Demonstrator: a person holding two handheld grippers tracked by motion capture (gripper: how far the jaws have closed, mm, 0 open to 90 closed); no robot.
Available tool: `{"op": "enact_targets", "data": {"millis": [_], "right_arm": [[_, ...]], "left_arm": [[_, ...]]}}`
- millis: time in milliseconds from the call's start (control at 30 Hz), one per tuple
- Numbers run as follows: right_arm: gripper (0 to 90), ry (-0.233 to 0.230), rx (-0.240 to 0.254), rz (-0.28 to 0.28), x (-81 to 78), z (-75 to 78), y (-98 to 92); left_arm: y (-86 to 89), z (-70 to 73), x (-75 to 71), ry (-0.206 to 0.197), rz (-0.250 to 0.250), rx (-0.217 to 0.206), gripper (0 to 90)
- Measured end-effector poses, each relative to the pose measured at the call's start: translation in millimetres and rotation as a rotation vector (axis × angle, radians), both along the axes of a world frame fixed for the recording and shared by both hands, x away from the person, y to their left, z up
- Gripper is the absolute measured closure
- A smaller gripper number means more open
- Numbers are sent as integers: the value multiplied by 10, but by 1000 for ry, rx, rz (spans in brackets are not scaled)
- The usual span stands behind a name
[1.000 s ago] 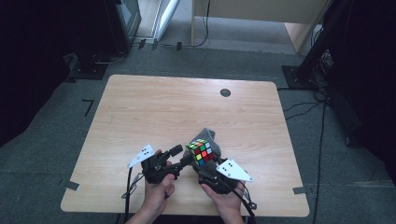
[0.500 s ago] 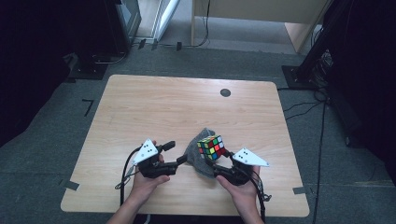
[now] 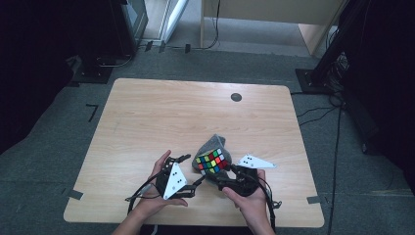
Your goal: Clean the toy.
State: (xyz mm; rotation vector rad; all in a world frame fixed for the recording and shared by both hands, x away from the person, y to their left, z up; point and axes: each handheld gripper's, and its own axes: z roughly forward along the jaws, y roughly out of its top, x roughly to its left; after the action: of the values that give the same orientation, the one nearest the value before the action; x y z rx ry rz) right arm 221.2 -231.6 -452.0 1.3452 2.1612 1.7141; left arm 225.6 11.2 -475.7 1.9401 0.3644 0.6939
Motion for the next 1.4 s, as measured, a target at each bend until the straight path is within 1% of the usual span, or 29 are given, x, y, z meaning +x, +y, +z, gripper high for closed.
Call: {"op": "enact_targets", "data": {"millis": [67, 167, 233, 300, 433, 500, 533, 600, 667, 700, 767, 800, 867, 900, 967, 1033, 1067, 1100, 1133, 1167, 1200, 1233, 1267, 1333, 1400], "right_arm": [[341, 17, 0, 14, 1, -1, 13], [340, 40, -9, 34, 11, -24, 36], [340, 67, 5, 58, 30, -55, 42], [340, 87, 14, 67, 44, -83, 48], [338, 109, 8, 99, 58, -115, 71], [336, 112, 11, 107, 71, -123, 71], [334, 115, 18, 110, 80, -124, 56], [324, 105, 39, 117, 95, -116, 18], [328, 64, 62, 108, 90, -70, -43], [329, 40, 72, 96, 87, -46, -76], [326, -11, 92, 49, 81, -17, -143], [329, -42, 82, 13, 77, -22, -166], [331, -94, 4, -49, 83, -82, -157], [329, -94, -25, -60, 97, -131, -132], [334, -83, -91, -56, 146, -238, -41], [352, -94, -193, -46, 184, -337, 78], [375, -103, -251, -47, 196, -385, 131], [427, -104, -306, -52, 202, -429, 171], [522, -101, -345, -48, 208, -469, 187], [602, -95, -360, -32, 211, -501, 179], [650, -90, -365, -19, 215, -519, 161], [698, -74, -371, -5, 220, -537, 120], [724, -59, -385, 2, 221, -545, 79], [740, -20, -408, 24, 221, -543, -22], [727, 18, -447, 40, 212, -533, -141]], "left_arm": [[-11, -3, -17, -14, -7, 5, 197], [-34, -13, -45, -43, -5, 16, 200], [-51, -24, -65, -67, -12, 34, 218], [-72, -41, -86, -87, -13, 52, 239], [-106, -64, -114, -108, -15, 70, 307], [-107, -71, -121, -114, -11, 69, 332], [-98, -67, -116, -110, -12, 58, 339], [-74, -49, -96, -102, 3, 44, 341], [-12, -31, -47, -78, 30, 24, 342], [26, -25, -17, -61, 51, 4, 342], [115, -2, 53, -22, 94, -35, 343], [153, 12, 86, -2, 114, -54, 343], [209, 36, 130, 34, 136, -90, 343], [224, 41, 141, 44, 141, -102, 342], [230, 41, 150, 54, 152, -107, 342], [220, 35, 152, 60, 161, -104, 342], [216, 32, 151, 60, 163, -103, 342], [214, 31, 150, 59, 163, -102, 342], [215, 32, 149, 60, 164, -101, 342], [218, 33, 150, 60, 164, -103, 342], [228, 37, 154, 62, 166, -107, 342], [234, 39, 158, 65, 170, -111, 342], [243, 43, 164, 68, 173, -115, 343], [265, 50, 174, 76, 180, -123, 343], [286, 56, 181, 83, 184, -130, 343]]}}
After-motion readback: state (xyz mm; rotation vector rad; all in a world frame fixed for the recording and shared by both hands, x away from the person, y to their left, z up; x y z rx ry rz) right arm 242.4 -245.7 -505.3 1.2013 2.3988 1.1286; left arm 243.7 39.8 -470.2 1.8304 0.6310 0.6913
